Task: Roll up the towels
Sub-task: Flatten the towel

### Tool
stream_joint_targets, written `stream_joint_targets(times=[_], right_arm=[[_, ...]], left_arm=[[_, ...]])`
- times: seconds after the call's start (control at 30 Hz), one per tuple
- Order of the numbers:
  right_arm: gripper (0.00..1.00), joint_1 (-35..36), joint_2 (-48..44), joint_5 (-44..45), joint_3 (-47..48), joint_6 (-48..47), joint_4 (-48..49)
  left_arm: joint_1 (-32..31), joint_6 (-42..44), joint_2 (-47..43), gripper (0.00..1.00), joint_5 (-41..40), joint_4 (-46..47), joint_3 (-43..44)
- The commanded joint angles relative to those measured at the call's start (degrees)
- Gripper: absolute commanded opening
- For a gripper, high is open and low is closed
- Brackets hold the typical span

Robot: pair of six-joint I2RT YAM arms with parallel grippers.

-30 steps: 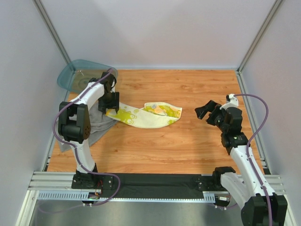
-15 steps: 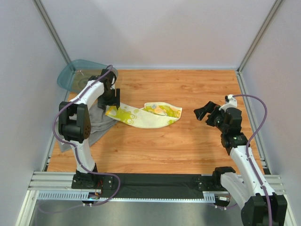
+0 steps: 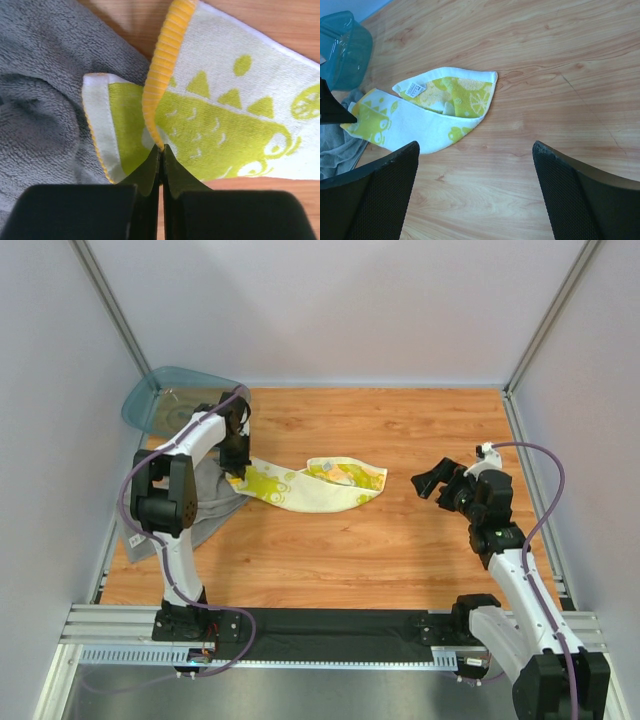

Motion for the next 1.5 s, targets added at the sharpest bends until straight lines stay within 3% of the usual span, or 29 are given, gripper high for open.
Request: stream_joint_targets(times=[0.0, 0.2, 0.3, 0.53, 0.83, 1.13, 1.27, 1.47], right_arm=[[0.94, 0.18, -0.29, -1.93, 0.37, -1.02, -1.52], [0.84, 0.71, 7.70, -5.26, 2.21, 0.64, -0.65], [0.80, 3.16, 16.48, -5.10, 7.47, -0.22, -2.74], [0.72, 6.77, 39.49, -4.57, 20.57, 0.29, -2.76], [0.65, 10.02, 57.70, -0.97, 35.86, -0.32, -7.49], [0.50, 11.52, 62.82, 0.71, 36.58, 1.97, -6.10], [0.28, 11.52, 63.96, 0.27, 36.58, 2.14, -5.83], [0.11, 11.52, 63.35, -0.69, 35.70, 2.41, -5.22]], left_arm=[[-1.25, 0.81, -7.51, 0.00, 3.07, 0.06, 0.23], [-3.62, -0.16, -23.06, 0.00, 2.46, 3.49, -8.99], [-4.67, 0.81, -27.91, 0.00, 1.40, 3.32, -12.42], [-5.03, 2.65, -33.81, 0.00, -0.09, 4.80, -18.93], [-4.94, 3.01, -35.13, 0.00, -2.01, 4.54, -19.47], [-4.94, 2.83, -35.22, 0.00, -3.96, 4.02, -19.56], [-4.94, 2.83, -35.22, 0.00, -4.49, 3.93, -19.47], [-4.94, 2.57, -35.40, 0.00, -4.84, 3.84, -19.56]])
